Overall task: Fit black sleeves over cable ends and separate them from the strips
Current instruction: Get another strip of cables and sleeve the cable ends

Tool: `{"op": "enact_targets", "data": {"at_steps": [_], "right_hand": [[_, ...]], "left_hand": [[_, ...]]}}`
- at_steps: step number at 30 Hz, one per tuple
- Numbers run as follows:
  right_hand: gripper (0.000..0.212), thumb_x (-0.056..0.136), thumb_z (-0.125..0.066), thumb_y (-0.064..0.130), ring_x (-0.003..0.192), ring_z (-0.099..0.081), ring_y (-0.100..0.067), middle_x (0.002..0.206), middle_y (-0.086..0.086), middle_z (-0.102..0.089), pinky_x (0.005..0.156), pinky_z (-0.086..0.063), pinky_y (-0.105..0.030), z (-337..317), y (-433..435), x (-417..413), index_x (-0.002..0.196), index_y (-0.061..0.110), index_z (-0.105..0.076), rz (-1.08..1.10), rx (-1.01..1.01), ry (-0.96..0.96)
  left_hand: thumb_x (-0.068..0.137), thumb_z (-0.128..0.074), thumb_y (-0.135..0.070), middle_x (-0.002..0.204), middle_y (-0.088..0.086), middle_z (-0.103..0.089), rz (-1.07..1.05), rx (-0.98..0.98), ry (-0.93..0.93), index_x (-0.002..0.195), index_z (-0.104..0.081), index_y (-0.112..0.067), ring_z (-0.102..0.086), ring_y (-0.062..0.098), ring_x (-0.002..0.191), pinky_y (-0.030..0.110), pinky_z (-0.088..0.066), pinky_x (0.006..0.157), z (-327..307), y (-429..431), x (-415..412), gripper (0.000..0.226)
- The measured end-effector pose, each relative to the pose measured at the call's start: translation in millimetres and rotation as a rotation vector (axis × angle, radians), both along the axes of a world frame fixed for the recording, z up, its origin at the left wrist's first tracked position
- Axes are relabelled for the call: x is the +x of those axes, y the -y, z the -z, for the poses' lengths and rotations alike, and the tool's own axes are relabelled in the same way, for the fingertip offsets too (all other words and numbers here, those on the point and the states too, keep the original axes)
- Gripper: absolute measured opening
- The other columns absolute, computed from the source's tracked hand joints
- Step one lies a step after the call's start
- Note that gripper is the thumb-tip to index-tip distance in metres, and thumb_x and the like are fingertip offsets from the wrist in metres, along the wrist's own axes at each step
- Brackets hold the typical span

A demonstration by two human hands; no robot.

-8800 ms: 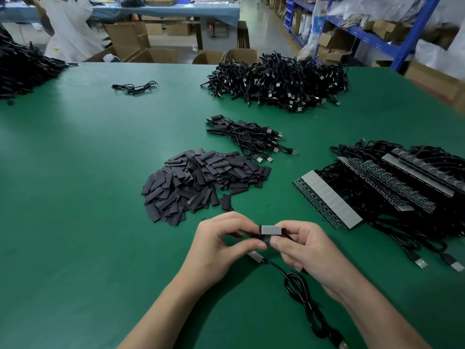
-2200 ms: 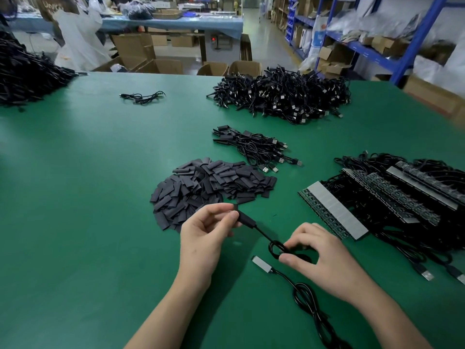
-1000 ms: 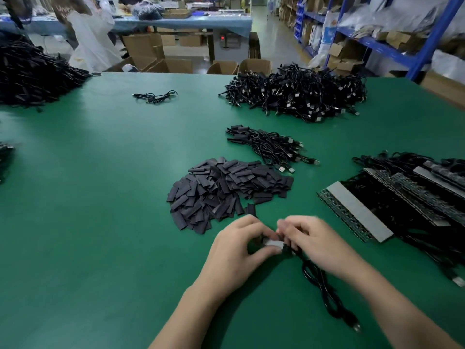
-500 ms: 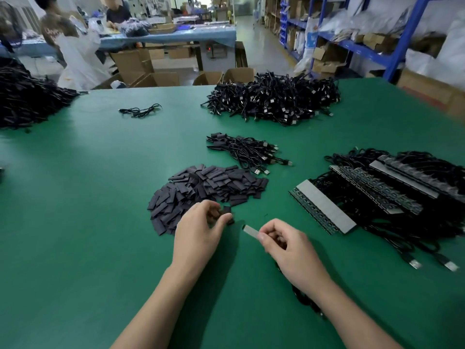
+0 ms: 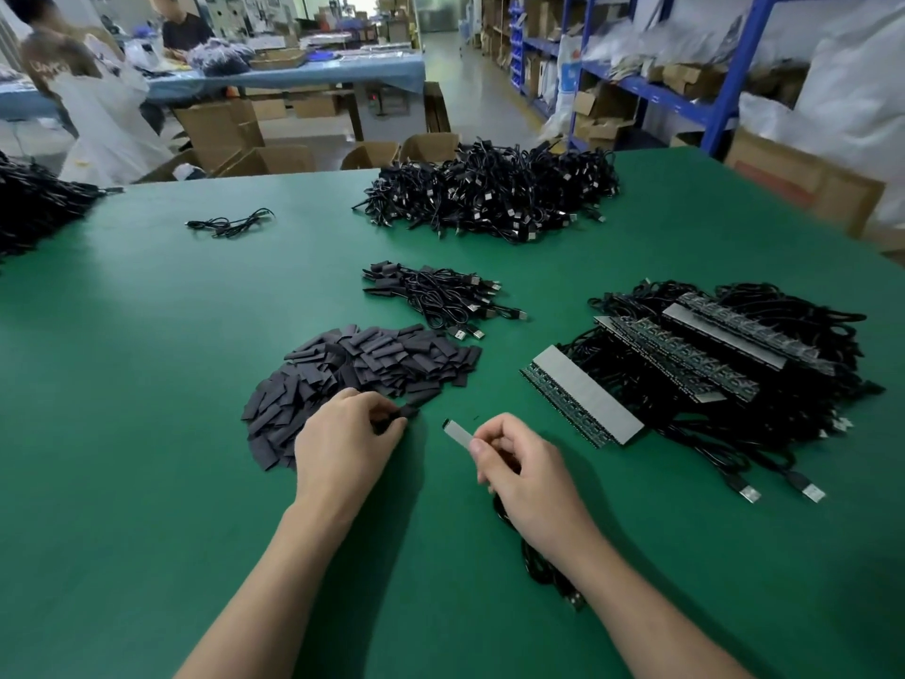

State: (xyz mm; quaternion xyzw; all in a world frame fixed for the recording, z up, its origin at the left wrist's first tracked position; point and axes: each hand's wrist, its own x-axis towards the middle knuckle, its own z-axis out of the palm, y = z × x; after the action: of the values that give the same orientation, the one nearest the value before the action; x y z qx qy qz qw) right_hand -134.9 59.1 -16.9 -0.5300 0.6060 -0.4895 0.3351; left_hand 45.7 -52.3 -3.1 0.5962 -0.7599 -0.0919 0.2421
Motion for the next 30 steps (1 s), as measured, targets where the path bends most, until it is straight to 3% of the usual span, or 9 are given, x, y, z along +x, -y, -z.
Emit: {"op": "enact_targets", "data": {"at_steps": [4, 9, 14, 19, 30], "right_hand": [[0.016, 0.103, -0.049, 0.026, 0.062, -0.054, -0.016, 0.065, 0.002, -0.058, 0.064, -0.047, -0.029, 0.5, 5.2, -3.9, 0.088, 0.023, -0.050, 0.036, 0.004, 0.246], [0.023, 0.092, -0.053, 0.040, 0.060, -0.031, -0.018, 0.065, 0.005, -0.031, 0.071, -0.032, -0.036, 0.0, 5.4, -12.0, 0.077, 0.026, -0.043, 0.023, 0.002, 0.443], [0.020, 0.094, -0.061, 0.040, 0.056, -0.027, -0.016, 0.059, 0.007, -0.030, 0.064, -0.032, -0.029, 0.2, 1.2, -10.1, 0.085, 0.022, -0.057, -0.206, 0.025, 0.532], [0.013, 0.091, -0.064, 0.043, 0.056, -0.026, -0.016, 0.059, 0.007, -0.033, 0.062, -0.034, -0.024, -2.6, 1.0, -9.0, 0.085, 0.031, -0.065, -0.253, 0.035, 0.518], [0.016, 0.093, -0.068, 0.043, 0.055, -0.030, -0.010, 0.067, 0.003, -0.037, 0.058, -0.036, -0.015, -1.9, 2.4, -13.4, 0.086, 0.029, -0.068, -0.361, 0.088, 0.479]], "left_hand": [[0.085, -0.080, -0.036, 0.093, -0.019, -0.068, 0.072, -0.035, -0.102, 0.095, -0.078, -0.034, -0.065, 0.003, 0.081, 0.028, -0.056, 0.072, -4.8, -8.9, 6.6, 0.010], [0.084, -0.083, -0.017, 0.091, -0.013, -0.072, 0.365, 0.073, -0.501, 0.094, -0.080, -0.030, -0.068, 0.011, 0.088, 0.020, -0.051, 0.068, -11.2, -31.3, 2.2, 0.016], [0.086, -0.081, -0.007, 0.096, -0.007, -0.075, 0.493, 0.140, -0.695, 0.093, -0.078, -0.025, -0.071, 0.016, 0.094, 0.017, -0.051, 0.073, -3.8, -48.7, -4.4, 0.020], [0.082, -0.080, -0.020, 0.095, -0.002, -0.074, 0.506, 0.220, -0.761, 0.095, -0.077, -0.030, -0.070, 0.016, 0.090, 0.019, -0.052, 0.073, 4.1, -52.7, -3.3, 0.017], [0.082, -0.083, -0.023, 0.097, -0.007, -0.075, 0.578, 0.173, -0.714, 0.100, -0.079, -0.025, -0.072, 0.019, 0.093, 0.021, -0.054, 0.073, 1.2, -52.3, -0.3, 0.019]]}}
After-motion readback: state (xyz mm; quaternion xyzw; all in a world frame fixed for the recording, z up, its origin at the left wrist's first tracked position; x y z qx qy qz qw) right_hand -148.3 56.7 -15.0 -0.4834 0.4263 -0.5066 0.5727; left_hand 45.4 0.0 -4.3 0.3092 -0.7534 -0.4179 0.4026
